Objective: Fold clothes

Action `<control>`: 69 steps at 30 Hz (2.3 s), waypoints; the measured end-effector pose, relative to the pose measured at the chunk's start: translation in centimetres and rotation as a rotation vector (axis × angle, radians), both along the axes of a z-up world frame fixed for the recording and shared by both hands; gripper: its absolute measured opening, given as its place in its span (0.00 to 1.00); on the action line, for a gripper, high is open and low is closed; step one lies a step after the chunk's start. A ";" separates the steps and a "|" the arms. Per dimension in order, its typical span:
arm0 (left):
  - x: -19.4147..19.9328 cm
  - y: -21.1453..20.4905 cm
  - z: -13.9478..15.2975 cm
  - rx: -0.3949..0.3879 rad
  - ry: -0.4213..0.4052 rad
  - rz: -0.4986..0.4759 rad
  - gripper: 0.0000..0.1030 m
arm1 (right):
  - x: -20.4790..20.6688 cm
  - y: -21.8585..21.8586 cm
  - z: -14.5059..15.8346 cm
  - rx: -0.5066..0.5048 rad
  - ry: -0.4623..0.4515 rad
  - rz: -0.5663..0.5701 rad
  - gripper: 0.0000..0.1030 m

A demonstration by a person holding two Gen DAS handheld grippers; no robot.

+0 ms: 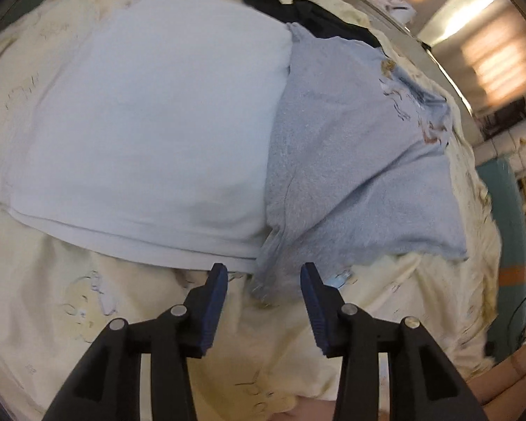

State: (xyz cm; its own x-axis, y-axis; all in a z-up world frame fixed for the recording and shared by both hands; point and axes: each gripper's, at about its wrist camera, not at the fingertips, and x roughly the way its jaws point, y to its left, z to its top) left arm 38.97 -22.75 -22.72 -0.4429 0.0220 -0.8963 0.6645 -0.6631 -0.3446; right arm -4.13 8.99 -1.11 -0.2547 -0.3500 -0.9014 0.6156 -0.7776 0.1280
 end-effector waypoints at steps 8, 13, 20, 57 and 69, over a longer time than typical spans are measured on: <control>-3.8 2.7 -0.9 -0.149 -0.095 -0.204 0.43 | 0.1 0.3 -4.3 0.030 -0.108 0.083 0.52; -4.5 1.6 -0.7 -0.128 -0.096 -0.188 0.43 | 1.7 2.4 -12.0 0.073 -0.229 0.162 0.54; -5.3 0.9 -2.0 -0.096 -0.141 -0.091 0.43 | 2.7 5.2 -22.7 0.153 -0.199 0.082 0.62; -6.3 4.3 0.3 -0.150 -0.126 -0.238 0.43 | 6.1 2.5 -25.3 0.307 0.085 0.296 0.30; -5.2 4.2 -0.9 -0.091 -0.126 -0.134 0.43 | 3.3 8.2 -23.2 -0.213 -0.162 -0.215 0.97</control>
State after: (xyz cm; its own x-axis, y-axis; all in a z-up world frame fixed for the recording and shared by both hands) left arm 33.72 -18.52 -23.60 -0.3261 -0.0104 -0.9453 0.6023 -0.7730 -0.1992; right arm -0.83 17.22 -24.35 -0.2027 -0.4886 -0.8486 0.3986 -0.8328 0.3842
